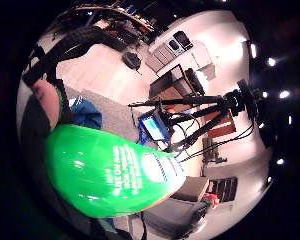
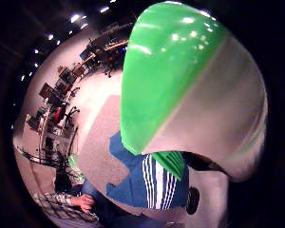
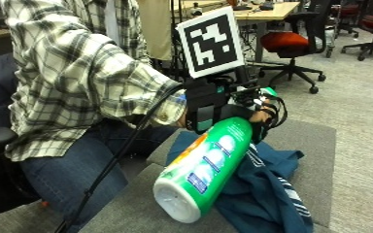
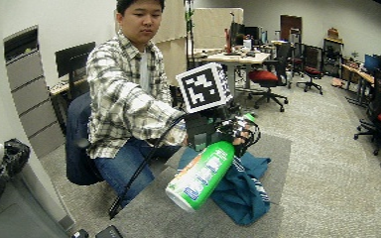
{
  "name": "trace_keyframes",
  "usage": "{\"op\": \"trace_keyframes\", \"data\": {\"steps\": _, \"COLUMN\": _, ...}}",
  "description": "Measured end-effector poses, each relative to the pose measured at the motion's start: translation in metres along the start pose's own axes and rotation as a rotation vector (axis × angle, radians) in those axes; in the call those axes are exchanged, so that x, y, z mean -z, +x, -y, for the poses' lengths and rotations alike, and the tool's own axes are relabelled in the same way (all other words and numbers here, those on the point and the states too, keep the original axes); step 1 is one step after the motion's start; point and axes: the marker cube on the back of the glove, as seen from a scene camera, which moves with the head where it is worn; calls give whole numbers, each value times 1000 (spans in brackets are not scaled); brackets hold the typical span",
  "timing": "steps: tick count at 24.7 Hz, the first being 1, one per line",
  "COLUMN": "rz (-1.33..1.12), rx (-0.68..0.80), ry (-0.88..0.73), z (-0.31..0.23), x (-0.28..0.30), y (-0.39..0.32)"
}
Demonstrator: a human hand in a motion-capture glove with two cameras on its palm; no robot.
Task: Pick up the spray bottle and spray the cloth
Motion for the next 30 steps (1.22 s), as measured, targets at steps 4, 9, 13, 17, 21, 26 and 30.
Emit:
{"op": "trace_keyframes", "data": {"steps": 4, "rz": -32, "rx": 46, "ry": -21, "z": -1, "x": -4, "y": -7}}
{"op": "trace_keyframes", "data": {"steps": 9, "rz": -46, "rx": 37, "ry": -38, "z": 1, "x": -7, "y": -15}}
{"op": "trace_keyframes", "data": {"steps": 13, "rz": -75, "rx": 61, "ry": -47, "z": 2, "x": -10, "y": -20}}
{"op": "trace_keyframes", "data": {"steps": 17, "rz": -112, "rx": 86, "ry": -52, "z": 2, "x": -11, "y": -22}}
{"op": "trace_keyframes", "data": {"steps": 21, "rz": -107, "rx": 101, "ry": -52, "z": 2, "x": -10, "y": -25}}
{"op": "trace_keyframes", "data": {"steps": 26, "rz": -67, "rx": 73, "ry": -32, "z": 2, "x": -6, "y": -22}}
{"op": "trace_keyframes", "data": {"steps": 30, "rz": 116, "rx": -26, "ry": 14, "z": 4, "x": 5, "y": -15}}
